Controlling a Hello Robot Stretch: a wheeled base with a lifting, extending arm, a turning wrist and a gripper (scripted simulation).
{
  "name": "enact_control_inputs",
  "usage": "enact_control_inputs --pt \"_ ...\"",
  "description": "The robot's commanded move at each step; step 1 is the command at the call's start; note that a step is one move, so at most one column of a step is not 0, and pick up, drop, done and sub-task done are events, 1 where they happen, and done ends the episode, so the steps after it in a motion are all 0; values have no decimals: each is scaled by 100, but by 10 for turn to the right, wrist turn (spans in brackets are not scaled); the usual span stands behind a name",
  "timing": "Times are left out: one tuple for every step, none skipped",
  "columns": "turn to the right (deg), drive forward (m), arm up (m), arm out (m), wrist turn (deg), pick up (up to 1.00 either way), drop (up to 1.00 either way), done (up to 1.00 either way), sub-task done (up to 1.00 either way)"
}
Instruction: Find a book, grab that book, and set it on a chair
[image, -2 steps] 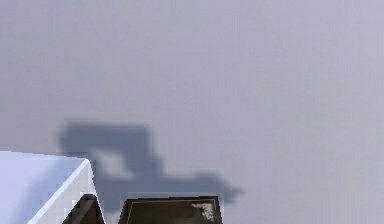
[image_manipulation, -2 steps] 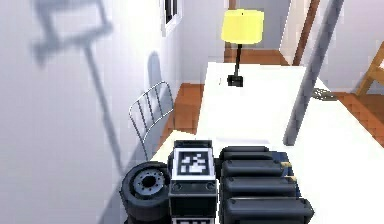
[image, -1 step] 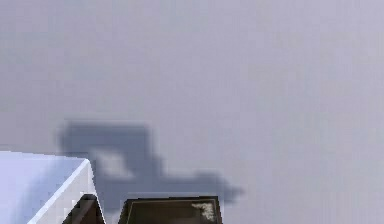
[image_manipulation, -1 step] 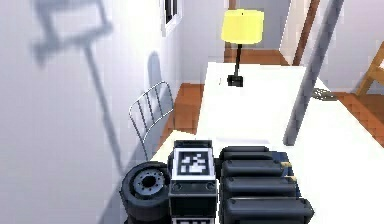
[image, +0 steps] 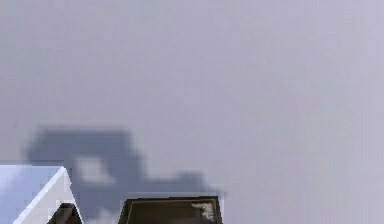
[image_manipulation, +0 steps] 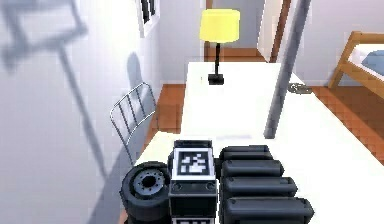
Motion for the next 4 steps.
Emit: enact_control_inputs --pt "30 0 0 0 0 0 0 0 0" --pt "0 0 0 48 0 0 0 0 0" --pt "0 0 0 0 450 0 0 0 0" --pt "0 0 0 0 450 0 0 0 0"
